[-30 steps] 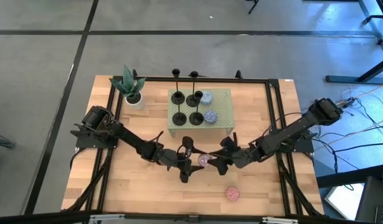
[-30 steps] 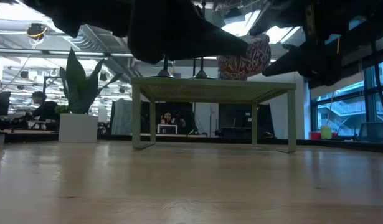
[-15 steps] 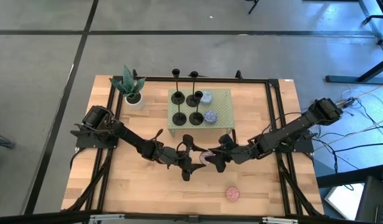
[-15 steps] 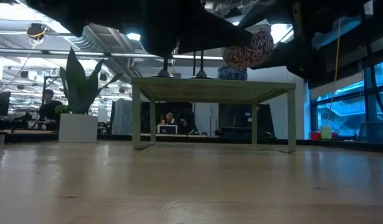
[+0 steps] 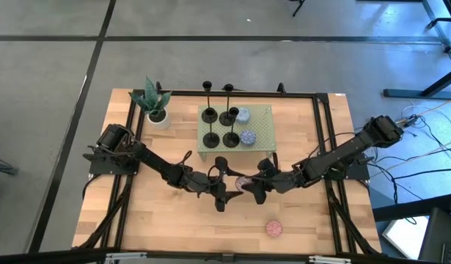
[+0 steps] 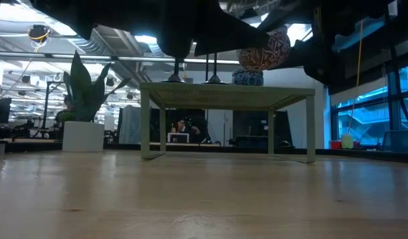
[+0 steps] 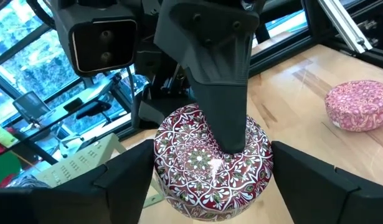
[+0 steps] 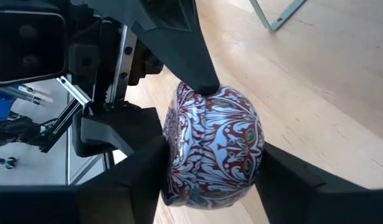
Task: Pick & Place candle stick holders
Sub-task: Put the red scented candle on the shelf
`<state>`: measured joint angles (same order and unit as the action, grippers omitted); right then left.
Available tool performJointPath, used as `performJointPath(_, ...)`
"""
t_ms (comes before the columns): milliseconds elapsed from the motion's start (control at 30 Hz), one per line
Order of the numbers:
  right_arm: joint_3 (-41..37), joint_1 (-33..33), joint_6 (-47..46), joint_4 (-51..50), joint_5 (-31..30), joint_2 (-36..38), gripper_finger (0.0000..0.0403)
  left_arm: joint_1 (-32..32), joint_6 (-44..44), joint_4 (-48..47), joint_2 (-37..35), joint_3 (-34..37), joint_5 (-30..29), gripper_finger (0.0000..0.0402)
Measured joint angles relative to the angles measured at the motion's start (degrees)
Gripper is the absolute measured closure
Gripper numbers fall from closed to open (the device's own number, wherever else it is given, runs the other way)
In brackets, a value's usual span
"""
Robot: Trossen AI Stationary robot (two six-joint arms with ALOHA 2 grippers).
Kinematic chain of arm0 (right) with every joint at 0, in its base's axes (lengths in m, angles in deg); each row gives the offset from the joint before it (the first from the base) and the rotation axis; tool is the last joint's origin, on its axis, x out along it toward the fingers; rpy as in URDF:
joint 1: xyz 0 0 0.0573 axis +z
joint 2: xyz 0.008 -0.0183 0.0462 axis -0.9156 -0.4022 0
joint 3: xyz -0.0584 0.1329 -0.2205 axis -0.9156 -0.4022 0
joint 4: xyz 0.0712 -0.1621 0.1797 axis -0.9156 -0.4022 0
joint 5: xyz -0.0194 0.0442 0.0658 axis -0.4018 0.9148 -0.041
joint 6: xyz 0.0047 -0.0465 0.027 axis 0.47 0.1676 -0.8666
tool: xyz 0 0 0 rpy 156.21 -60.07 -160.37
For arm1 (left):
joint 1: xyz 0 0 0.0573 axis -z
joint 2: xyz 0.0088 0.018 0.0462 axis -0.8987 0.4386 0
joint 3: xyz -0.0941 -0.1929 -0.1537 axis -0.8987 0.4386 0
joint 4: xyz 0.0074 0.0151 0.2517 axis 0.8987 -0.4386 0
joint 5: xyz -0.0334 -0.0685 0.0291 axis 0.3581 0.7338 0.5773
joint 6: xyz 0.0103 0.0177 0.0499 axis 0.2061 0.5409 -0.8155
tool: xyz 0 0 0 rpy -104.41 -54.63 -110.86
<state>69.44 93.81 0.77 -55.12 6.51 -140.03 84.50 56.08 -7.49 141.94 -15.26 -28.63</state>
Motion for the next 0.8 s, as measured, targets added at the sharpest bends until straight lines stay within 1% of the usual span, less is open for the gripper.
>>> performJointPath(100,0.0,0.0,-0.1,0.0,0.0,0.0,0.0198,0.0,-0.1,-0.1,0.0,0.0,0.0,0.0092)
performJointPath(333,0.0,0.0,0.2,-0.7,0.0,0.0,0.0196,0.3,0.7,-0.2,0.0,0.0,0.0,0.0080)
performJointPath(533,0.0,0.0,0.0,-0.7,0.0,0.0,0.0211,0.9,0.7,-0.3,0.0,0.0,-0.9,0.0070)
performJointPath(567,0.0,0.0,-0.1,-0.7,0.0,0.0,0.0212,1.1,0.7,-0.2,0.0,0.0,-1.7,0.0068)
performJointPath(667,0.0,0.0,-0.1,-0.9,0.1,0.0,0.0214,1.8,0.3,-0.2,-0.2,0.0,-6.9,0.0064)
performJointPath(800,0.0,0.2,-0.6,-0.9,1.1,0.0,0.0214,3.3,-3.3,-0.2,-1.5,0.0,-13.9,0.0064)
